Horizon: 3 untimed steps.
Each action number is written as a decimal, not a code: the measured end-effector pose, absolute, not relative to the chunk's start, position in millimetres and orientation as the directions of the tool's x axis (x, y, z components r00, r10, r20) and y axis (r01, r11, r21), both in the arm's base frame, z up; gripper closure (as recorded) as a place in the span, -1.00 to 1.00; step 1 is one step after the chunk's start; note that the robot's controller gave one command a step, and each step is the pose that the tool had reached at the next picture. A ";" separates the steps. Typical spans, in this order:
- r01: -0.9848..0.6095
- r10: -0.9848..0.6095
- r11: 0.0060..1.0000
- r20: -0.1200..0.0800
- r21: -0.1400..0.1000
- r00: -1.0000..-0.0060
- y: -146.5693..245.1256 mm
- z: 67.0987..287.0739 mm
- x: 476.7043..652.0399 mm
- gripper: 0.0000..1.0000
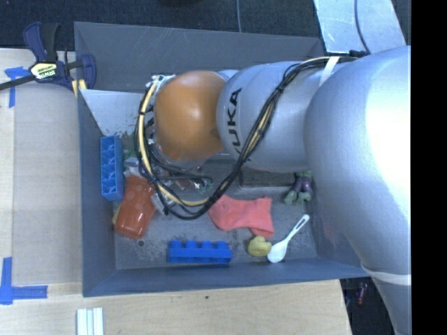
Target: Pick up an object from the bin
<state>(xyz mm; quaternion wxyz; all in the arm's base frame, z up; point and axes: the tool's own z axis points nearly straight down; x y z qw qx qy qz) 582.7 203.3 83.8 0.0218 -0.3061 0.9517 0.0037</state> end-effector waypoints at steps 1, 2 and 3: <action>-0.583 -0.582 0.813 -0.043 -0.007 -0.812 203.0 83.8 582.7 1.00; -0.580 -0.580 0.814 -0.026 -0.009 -0.814 196.8 101.4 580.0 1.00; -0.582 -0.582 0.813 -0.025 -0.006 -0.813 198.6 135.7 578.5 1.00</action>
Offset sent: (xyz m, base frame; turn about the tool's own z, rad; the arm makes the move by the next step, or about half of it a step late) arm 0.0000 -0.0002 0.0779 0.0002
